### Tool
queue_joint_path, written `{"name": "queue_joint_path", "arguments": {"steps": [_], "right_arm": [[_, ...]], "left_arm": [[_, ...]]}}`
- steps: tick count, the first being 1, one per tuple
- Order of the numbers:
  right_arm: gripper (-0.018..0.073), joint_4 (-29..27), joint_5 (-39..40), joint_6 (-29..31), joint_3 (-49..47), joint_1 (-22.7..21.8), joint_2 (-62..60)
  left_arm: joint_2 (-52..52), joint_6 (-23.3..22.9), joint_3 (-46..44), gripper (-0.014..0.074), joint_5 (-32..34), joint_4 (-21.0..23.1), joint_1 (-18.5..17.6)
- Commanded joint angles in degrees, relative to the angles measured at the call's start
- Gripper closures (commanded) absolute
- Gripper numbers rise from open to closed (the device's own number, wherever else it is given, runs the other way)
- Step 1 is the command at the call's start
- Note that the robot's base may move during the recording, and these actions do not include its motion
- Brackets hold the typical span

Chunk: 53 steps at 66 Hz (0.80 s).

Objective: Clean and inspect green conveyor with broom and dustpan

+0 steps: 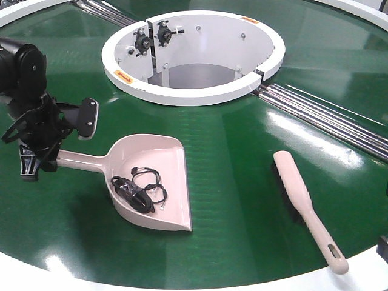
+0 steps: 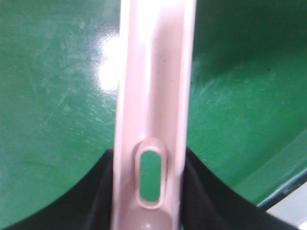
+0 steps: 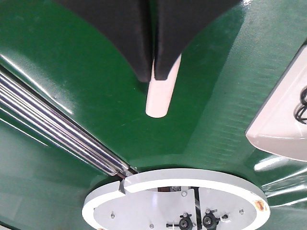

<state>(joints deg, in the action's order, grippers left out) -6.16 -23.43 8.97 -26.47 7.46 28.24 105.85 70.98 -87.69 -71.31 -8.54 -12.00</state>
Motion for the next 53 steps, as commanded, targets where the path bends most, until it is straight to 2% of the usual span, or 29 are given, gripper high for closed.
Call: {"name": "queue_joint_path", "arguments": {"steps": [1, 7, 22, 31, 41, 47, 53], "right_arm": [[0.0567, 0.3, 4.4, 0.5, -1.5, -0.3, 0.1], [0.0567, 0.3, 4.4, 0.5, -1.5, -0.3, 0.1], [0.0567, 0.3, 4.4, 0.5, -1.5, -0.3, 0.1], [0.0567, 0.3, 4.3, 0.5, -1.5, -0.3, 0.1], [0.0567, 0.3, 4.3, 0.5, -1.5, -0.3, 0.1], [0.0567, 0.3, 4.3, 0.5, -1.5, -0.3, 0.1], [0.0567, 0.3, 4.3, 0.5, -1.5, -0.3, 0.1]], "left_arm": [[-2.8, -0.8, -1.6, 0.0509, 1.2, 0.7, -0.5], [-2.8, -0.8, -1.6, 0.0425, 1.3, 0.7, -0.5], [-2.9, -1.3, -1.6, 0.008, 1.7, 0.7, -0.5], [-3.0, -2.5, -1.6, -0.0061, 2.0, 0.7, -0.5], [-4.2, -8.7, -1.6, -0.0069, 2.3, 0.9, -0.5], [-6.0, -15.9, -1.6, -0.0031, 4.0, 0.9, -0.5], [-8.2, -25.4, -1.6, 0.0036, 5.8, 0.9, -0.5]]}}
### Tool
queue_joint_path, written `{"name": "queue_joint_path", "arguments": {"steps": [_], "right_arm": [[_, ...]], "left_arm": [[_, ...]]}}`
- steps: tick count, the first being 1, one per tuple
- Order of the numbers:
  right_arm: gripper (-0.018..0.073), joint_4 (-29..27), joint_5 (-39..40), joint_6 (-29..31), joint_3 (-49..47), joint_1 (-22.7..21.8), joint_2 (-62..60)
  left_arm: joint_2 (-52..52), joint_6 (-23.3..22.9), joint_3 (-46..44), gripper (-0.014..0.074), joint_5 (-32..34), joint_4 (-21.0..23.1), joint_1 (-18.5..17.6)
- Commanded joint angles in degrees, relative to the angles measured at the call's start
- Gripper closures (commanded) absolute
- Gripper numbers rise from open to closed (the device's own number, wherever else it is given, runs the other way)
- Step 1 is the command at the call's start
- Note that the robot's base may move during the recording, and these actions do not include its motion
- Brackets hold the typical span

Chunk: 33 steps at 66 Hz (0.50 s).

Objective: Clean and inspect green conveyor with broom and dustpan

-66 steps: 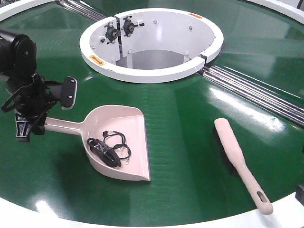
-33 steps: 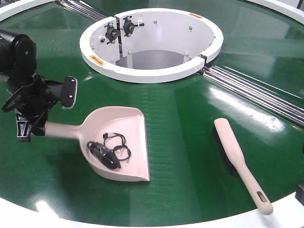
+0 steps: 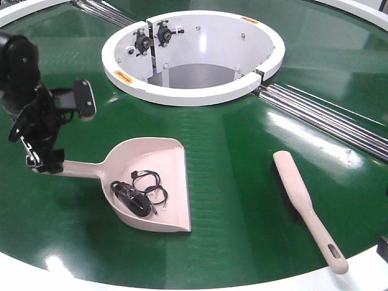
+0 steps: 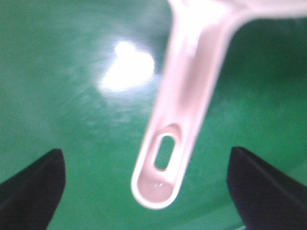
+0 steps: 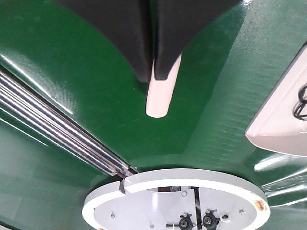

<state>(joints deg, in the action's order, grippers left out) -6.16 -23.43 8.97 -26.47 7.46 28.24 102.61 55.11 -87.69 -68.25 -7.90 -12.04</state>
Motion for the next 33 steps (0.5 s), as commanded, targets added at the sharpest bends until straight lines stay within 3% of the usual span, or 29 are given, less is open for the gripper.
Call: {"name": "queue_joint_path", "arguments": {"steps": [1, 12, 24, 33], "right_arm": [[0.0567, 0.3, 4.3, 0.5, -1.5, -0.3, 0.1], [0.0567, 0.3, 4.5, 0.5, -1.5, -0.3, 0.1], [0.0567, 0.3, 5.7, 0.4, -1.5, -0.3, 0.1], [0.0567, 0.1, 7.2, -1.0, -1.5, -0.3, 0.1]], "left_arm": [[-5.5, -10.7, -1.6, 0.0049, 3.0, 0.2, -0.4], [-10.3, -21.5, -1.6, 0.025, 9.0, -2.6, -0.4], [-15.1, -30.0, -1.6, 0.0606, 11.7, -4.6, -0.4], [-18.9, -41.6, -1.6, 0.0604, 13.3, -2.2, -0.4]]}}
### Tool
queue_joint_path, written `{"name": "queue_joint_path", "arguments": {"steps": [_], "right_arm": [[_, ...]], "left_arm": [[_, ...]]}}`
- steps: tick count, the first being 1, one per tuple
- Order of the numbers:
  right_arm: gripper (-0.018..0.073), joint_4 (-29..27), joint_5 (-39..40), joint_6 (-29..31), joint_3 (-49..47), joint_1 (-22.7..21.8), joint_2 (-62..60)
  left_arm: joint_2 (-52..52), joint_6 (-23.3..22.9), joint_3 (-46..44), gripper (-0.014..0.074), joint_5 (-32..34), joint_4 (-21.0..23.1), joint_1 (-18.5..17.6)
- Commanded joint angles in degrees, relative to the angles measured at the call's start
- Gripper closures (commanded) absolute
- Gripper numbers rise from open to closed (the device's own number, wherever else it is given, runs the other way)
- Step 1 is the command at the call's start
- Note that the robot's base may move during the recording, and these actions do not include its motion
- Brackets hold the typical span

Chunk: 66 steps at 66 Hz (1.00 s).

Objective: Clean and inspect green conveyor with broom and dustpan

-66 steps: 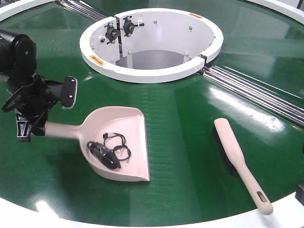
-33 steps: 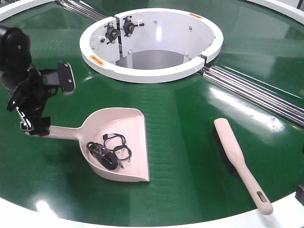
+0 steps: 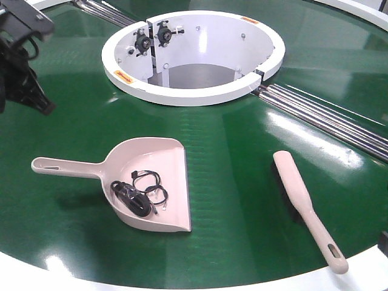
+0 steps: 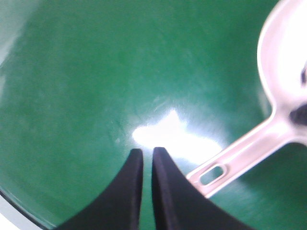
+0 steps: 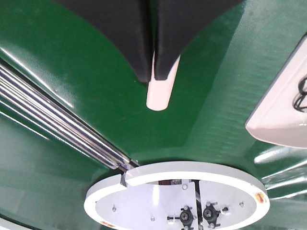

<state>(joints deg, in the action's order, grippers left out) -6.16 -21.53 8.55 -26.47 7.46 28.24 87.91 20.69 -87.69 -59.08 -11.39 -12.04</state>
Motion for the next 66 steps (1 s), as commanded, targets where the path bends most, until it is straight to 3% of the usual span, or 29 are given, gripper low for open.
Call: {"name": "queue_joint_path", "arguments": {"steps": [1, 10, 22, 28, 34, 41, 48, 66], "right_arm": [[0.0567, 0.1, 5.4, -0.6, -1.5, -0.3, 0.1], [0.0567, 0.4, 5.5, 0.0, -1.5, -0.3, 0.1], [0.0563, 0.3, 7.1, 3.8, -1.1, -0.3, 0.1], [0.0561, -0.4, 14.4, 3.6, 3.0, -0.3, -1.0], [0.056, -0.1, 22.7, 3.9, 9.8, -0.3, -2.8], [0.056, 1.0, 28.6, 5.4, 15.7, -0.3, -3.2], [0.0559, 0.9, 29.8, 5.3, 17.5, -0.3, -3.2], [0.056, 0.1, 29.5, 5.3, 17.6, -0.3, -3.2]], "left_arm": [[-4.8, -7.8, -1.5, 0.0604, 4.5, 1.9, -0.4], [-12.2, -6.4, 4.4, 0.0604, 16.5, 11.1, -0.4], [-27.0, 1.4, 25.4, 0.0603, 37.1, 23.4, -0.4], [-34.5, 6.0, 37.9, 0.0603, 45.1, 30.7, -0.4], [-40.9, 8.8, 48.4, 0.0603, 52.4, 35.1, -0.4], [-47.1, 9.3, 58.5, 0.0603, 58.6, 35.8, -0.4], [-50.9, 9.3, 65.7, 0.0603, 62.3, 35.7, -0.4], [-52.8, 9.2, 70.3, 0.0603, 61.5, 35.7, -0.4]]}}
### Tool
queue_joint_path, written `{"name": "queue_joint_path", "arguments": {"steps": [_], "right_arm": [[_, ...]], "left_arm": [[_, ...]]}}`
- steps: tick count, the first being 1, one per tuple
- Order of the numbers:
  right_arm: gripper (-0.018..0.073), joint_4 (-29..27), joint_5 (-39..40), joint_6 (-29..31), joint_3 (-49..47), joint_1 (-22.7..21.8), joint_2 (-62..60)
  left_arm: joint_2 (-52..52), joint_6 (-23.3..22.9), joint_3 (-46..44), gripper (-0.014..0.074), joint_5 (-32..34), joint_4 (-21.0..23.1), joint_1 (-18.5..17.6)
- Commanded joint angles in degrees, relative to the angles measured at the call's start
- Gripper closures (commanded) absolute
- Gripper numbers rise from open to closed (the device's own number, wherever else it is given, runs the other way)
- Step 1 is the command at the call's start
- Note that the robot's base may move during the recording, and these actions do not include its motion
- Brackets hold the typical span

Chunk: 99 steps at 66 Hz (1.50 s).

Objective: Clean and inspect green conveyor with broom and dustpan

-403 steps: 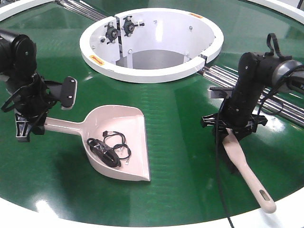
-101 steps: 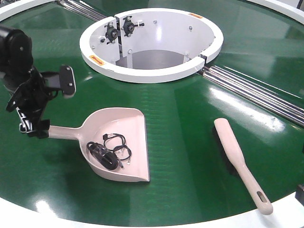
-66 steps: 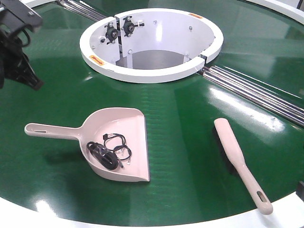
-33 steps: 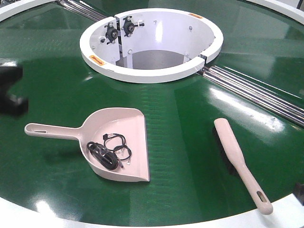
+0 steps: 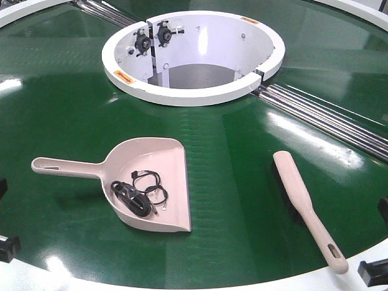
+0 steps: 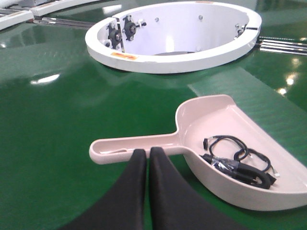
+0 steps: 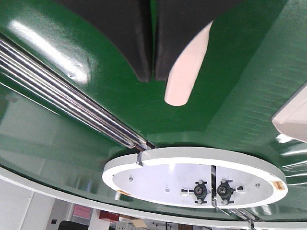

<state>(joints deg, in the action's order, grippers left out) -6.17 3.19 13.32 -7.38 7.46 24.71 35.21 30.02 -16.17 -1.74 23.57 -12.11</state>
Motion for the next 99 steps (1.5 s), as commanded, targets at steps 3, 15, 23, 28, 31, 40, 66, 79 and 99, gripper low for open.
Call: {"name": "queue_joint_path", "arguments": {"steps": [3, 15, 23, 28, 31, 40, 66, 79, 99], "right_arm": [[0.056, 0.1, 4.8, 0.5, -1.5, -0.3, 0.3], [0.056, 0.1, 4.8, 0.5, -1.5, -0.3, 0.3], [0.056, 0.1, 4.8, 0.5, -1.5, -0.3, 0.3], [0.056, 0.1, 4.8, 0.5, -1.5, -0.3, 0.3], [0.056, 0.1, 4.8, 0.5, -1.5, -0.3, 0.3], [0.056, 0.1, 4.8, 0.5, -1.5, -0.3, 0.3], [0.056, 0.1, 4.8, 0.5, -1.5, -0.3, 0.3], [0.056, 0.1, 4.8, 0.5, -1.5, -0.3, 0.3], [0.056, 0.1, 4.7, 0.5, -1.5, -0.3, 0.3]], "left_arm": [[-0.1, -0.1, -1.2, 0.0603, 3.6, 0.7, -0.4], [-0.1, -0.1, -1.2, 0.0603, 3.3, 0.7, -0.4], [-0.1, -0.1, -1.2, 0.0603, 3.3, 0.7, -0.4], [-0.1, -0.1, -1.2, 0.0603, 3.3, 0.7, -0.4], [-0.1, -0.1, -1.2, 0.0603, 3.3, 0.7, -0.4], [-0.1, -0.1, -1.2, 0.0603, 3.2, 0.7, -0.4], [-9.8, -8.6, 5.5, 0.0603, 3.4, -12.2, 6.3], [-22.4, -15.3, 15.2, 0.0603, 3.5, -14.9, 10.6], [-36.6, -32.9, 18.8, 0.0603, -5.8, -26.8, 11.4]]}}
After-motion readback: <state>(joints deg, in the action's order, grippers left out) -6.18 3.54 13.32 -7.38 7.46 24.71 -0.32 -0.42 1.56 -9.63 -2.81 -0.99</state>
